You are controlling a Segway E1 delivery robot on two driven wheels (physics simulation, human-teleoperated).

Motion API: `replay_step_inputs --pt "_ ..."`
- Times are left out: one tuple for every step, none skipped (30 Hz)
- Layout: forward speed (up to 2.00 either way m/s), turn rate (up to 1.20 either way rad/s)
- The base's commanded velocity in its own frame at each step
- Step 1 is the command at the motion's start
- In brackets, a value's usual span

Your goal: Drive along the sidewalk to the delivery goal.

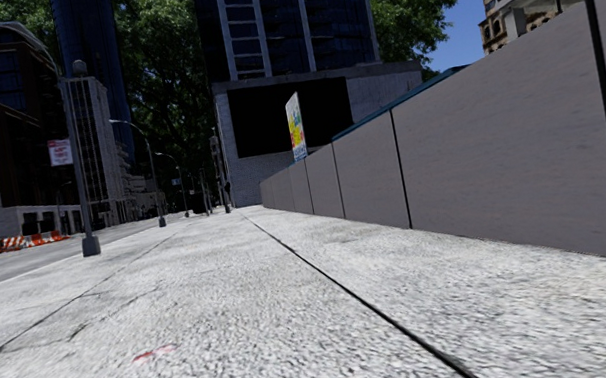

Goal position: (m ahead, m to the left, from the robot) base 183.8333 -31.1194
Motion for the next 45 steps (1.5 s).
replay_step_inputs --pt "2.00 0.00" --pt "2.00 0.00" --pt "2.00 0.00" --pt "2.00 0.00" --pt "2.00 0.00" --pt "2.00 0.00" --pt "2.00 0.00" --pt "2.00 0.00" --pt "2.00 0.00" --pt "2.00 0.00" --pt "2.00 0.00" --pt "2.00 0.00" --pt "2.00 0.01" --pt "2.00 0.06" --pt "2.00 0.13" --pt "2.00 0.13" --pt "2.00 0.20" --pt "2.00 0.22" --pt "2.00 0.22" --pt "2.00 0.22" --pt "2.00 0.23" --pt "2.00 0.23" --pt "2.00 0.23" --pt "2.00 0.23" --pt "2.00 0.23" --pt "2.00 0.23" --pt "2.00 0.23" --pt "2.00 0.23" --pt "2.00 0.23" --pt "2.00 0.23" --pt "2.00 0.23" --pt "2.00 0.23" --pt "2.00 0.23" --pt "2.00 0.23" --pt "2.00 0.23" --pt "2.00 0.23" --pt "2.00 0.23" --pt "2.00 0.23" --pt "2.00 0.23" --pt "2.00 0.23" --pt "2.00 0.23" --pt "2.00 0.23" --pt "2.00 0.23" --pt "2.00 0.23" --pt "2.00 0.23"
